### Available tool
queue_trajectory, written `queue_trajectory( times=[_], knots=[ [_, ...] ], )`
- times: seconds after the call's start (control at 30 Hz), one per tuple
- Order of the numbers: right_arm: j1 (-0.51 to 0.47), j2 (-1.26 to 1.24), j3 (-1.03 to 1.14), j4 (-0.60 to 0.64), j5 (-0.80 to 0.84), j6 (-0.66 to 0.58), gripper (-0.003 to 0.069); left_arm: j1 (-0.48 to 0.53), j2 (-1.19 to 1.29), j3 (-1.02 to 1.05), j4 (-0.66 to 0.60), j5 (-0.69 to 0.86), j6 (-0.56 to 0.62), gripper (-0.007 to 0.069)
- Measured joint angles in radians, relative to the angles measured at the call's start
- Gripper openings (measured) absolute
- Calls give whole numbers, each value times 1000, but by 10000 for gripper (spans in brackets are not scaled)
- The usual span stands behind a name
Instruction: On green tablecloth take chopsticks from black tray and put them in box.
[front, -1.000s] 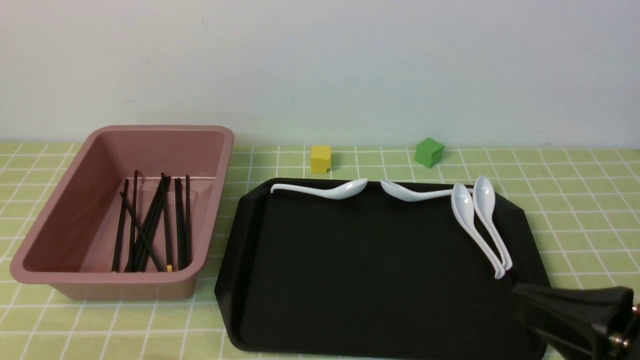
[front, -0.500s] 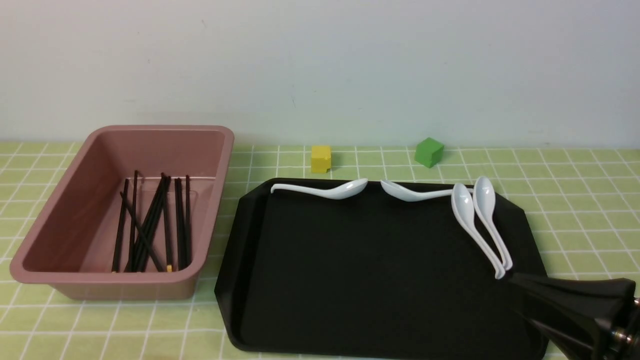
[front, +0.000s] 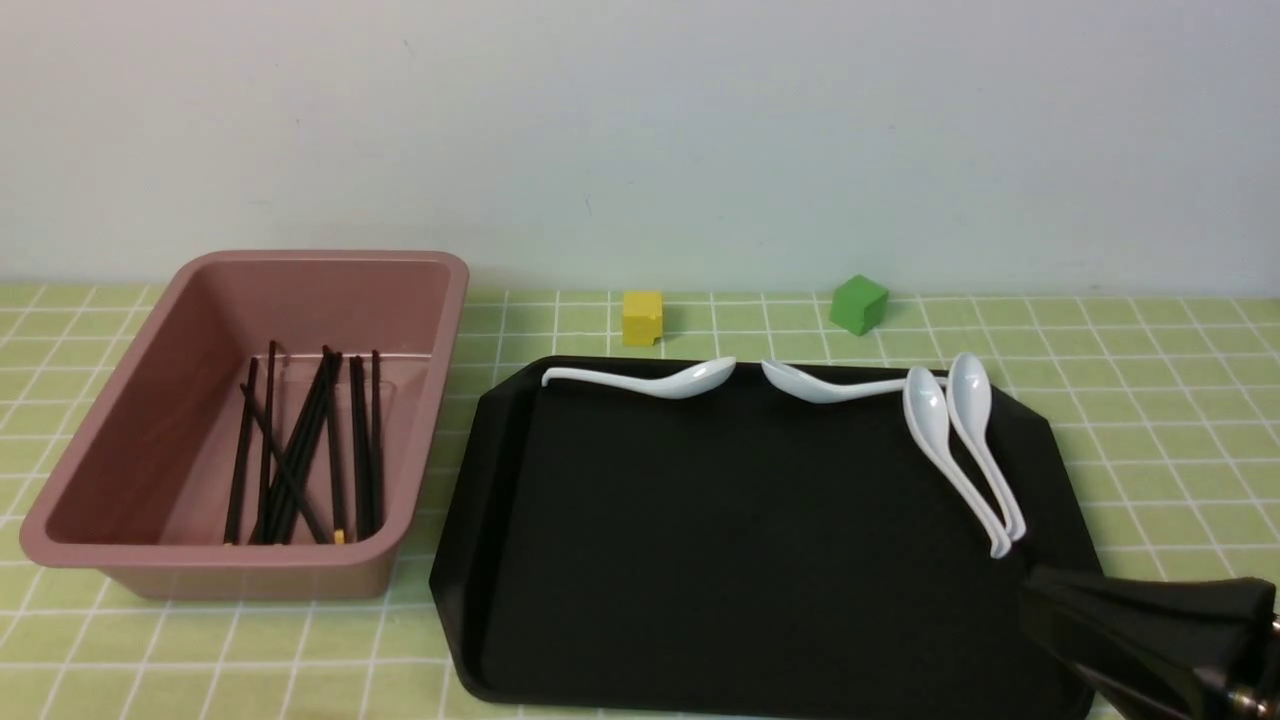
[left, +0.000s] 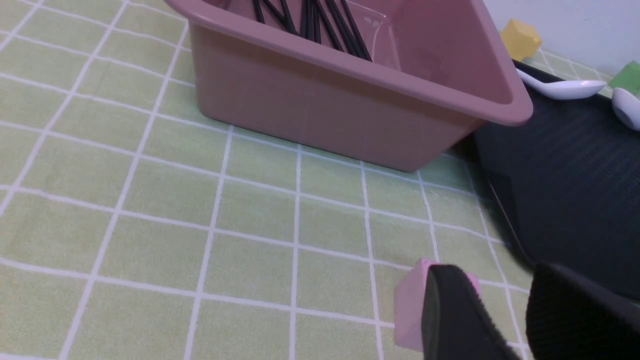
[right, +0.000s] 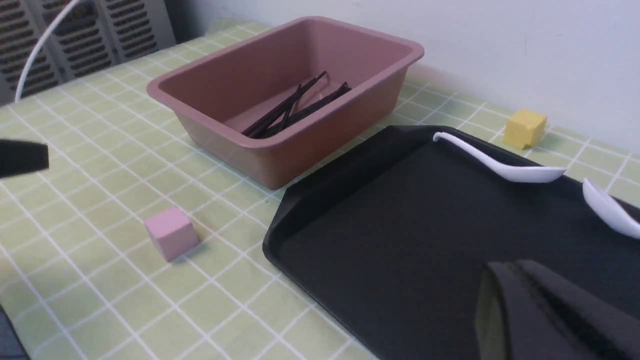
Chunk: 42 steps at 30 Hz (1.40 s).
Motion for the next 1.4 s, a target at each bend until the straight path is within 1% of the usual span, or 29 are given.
queue_trajectory(
  times=[0.1, 0.17, 0.23, 0.3, 0.37, 0.43, 0.47, 0.53, 0.57, 0.63, 0.77, 0.8, 0.83, 0.9, 0.93, 0.97, 1.03, 1.13, 1.4],
  knots=[
    [-22, -53, 30, 84, 20, -145, 25, 0, 0, 0, 0, 0, 0, 238],
    [-76, -93, 53, 182, 31, -262, 26, 0, 0, 0, 0, 0, 0, 238],
    [-134, -121, 76, 259, 29, -340, 27, 0, 0, 0, 0, 0, 0, 238],
    [-224, -164, 126, 355, 5, -427, 31, 0, 0, 0, 0, 0, 0, 238],
    [-303, -208, 172, 412, -25, -473, 34, 0, 0, 0, 1, 0, 0, 238],
    [-340, -245, 207, 433, -43, -491, 35, 0, 0, 0, 1, 0, 0, 238],
    [-402, -310, 253, 448, -56, -504, 36, 0, 0, 0, 1, 0, 0, 238],
    [-442, -360, 291, 454, -58, -507, 38, 0, 0, 0, 1, 0, 0, 238],
    [-501, -432, 330, 459, -49, -510, 41, 0, 0, 0, 1, 0, 0, 238],
    [-561, -489, 370, 462, -43, -500, 43, 0, 0, 0, 1, 0, 0, 238],
    [-669, -572, 417, 453, -18, -422, 47, 0, 0, 0, 1, 0, 0, 239],
    [-679, -582, 417, 447, -8, -405, 48, 0, 0, 0, 1, 0, 0, 239],
    [-718, -607, 417, 411, 27, -369, 52, 0, 0, 0, 1, 0, 0, 239],
    [-749, -620, 417, 359, 77, -342, 55, 0, 0, 0, 1, 0, 0, 239],
    [-751, -620, 417, 359, 77, -342, 55, 0, 0, 0, 1, 0, 0, 239],
    [-764, -621, 417, 328, 115, -332, 57, 0, 0, 0, 1, 0, 0, 239],
    [-775, -621, 417, 305, 170, -323, 59, 0, 0, 0, 1, 0, 0, 239],
    [-779, -621, 416, 299, 235, -317, 64, 0, 0, 0, 0, 0, 0, 239],
    [-783, -621, 412, 305, 257, -316, 72, 0, 0, 0, 0, 0, 0, 239]
  ],
)
